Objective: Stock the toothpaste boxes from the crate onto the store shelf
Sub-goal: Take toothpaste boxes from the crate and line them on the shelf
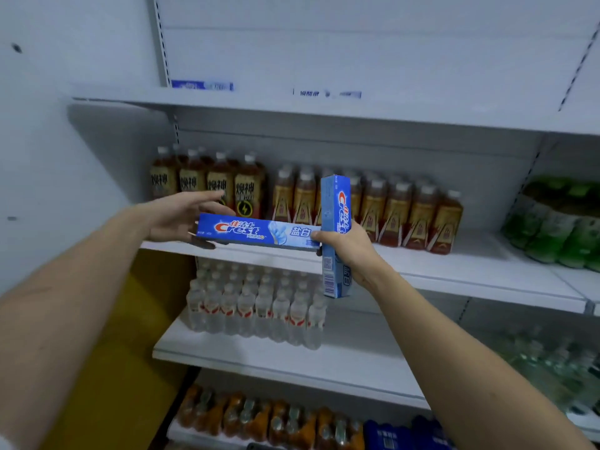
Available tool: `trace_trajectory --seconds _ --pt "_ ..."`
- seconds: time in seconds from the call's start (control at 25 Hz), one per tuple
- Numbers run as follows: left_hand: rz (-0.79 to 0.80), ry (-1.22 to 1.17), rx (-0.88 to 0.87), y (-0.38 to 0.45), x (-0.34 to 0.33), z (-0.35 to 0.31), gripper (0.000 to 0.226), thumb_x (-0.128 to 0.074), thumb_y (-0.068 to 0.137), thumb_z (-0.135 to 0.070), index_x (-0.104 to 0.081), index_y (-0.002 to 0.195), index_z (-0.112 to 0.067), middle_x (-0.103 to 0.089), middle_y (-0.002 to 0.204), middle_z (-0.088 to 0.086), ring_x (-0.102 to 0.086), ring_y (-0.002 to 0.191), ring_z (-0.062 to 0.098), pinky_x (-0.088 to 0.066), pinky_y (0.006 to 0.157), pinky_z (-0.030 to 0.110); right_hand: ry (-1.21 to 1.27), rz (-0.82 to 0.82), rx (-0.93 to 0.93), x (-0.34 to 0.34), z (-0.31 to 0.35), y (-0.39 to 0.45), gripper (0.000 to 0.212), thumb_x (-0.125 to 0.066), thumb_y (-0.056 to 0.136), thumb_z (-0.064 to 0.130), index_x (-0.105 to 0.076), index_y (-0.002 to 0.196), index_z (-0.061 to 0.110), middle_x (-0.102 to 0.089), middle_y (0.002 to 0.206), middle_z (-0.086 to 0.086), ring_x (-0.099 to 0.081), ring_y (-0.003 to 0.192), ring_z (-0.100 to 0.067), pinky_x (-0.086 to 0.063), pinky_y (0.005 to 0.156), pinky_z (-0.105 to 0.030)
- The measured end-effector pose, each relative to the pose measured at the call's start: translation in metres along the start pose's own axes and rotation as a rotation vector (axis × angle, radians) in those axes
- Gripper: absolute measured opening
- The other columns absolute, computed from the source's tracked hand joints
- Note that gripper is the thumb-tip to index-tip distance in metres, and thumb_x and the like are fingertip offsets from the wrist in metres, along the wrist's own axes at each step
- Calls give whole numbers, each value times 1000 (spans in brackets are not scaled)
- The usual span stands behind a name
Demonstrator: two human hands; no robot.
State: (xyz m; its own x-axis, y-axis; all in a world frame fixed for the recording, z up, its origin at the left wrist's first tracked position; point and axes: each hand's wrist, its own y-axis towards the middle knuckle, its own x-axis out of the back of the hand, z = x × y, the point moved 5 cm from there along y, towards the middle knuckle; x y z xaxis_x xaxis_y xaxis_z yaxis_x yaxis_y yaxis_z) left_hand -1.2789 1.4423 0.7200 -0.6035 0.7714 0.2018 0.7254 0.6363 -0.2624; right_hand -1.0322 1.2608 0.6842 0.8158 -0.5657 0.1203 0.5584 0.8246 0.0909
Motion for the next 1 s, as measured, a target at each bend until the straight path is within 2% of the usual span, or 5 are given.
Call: trace_trajectory --seconds 0.32,0.64,0.76,0.88,1.0 --pt "177 827 131 -18 -8 -80 43 -75 79 -48 -68 113 -23 -75 104 7 -70 83 22 -55 75 33 30 -31 61 -22 62 10 32 -79 78 20 -57 100 17 -70 102 -11 -69 94 -29 -58 88 -45" --pt "6 884 -162 -34 68 -104 46 -72 74 -64 -68 105 -30 -70 109 2 -67 87 18 -52 83 35 121 -125 -30 -80 107 29 49 -80 76 46 -61 103 10 -69 93 -9 -65 79 -23 -56 74 -37" --pt "-98 902 -257 -40 113 -126 59 -64 67 -78 -69 102 -31 -70 105 4 -63 84 19 -47 79 33 86 -127 -150 -90 129 46 71 -72 73 64 -54 109 7 -68 100 -13 -67 90 -29 -55 84 -44" --pt "-244 941 -352 -38 149 -157 86 -51 60 -91 -63 118 -29 -64 118 1 -62 105 21 -44 98 38 55 -116 -129 -91 166 65 81 -66 71 71 -50 119 8 -67 106 -13 -67 93 -30 -55 86 -45" --pt "-322 937 -369 -24 173 -181 90 -47 63 -91 -55 129 -32 -58 120 -6 -60 95 18 -47 88 33 38 -83 -46 -90 212 91 78 -55 78 75 -54 121 10 -67 103 -9 -66 86 -27 -54 79 -39"
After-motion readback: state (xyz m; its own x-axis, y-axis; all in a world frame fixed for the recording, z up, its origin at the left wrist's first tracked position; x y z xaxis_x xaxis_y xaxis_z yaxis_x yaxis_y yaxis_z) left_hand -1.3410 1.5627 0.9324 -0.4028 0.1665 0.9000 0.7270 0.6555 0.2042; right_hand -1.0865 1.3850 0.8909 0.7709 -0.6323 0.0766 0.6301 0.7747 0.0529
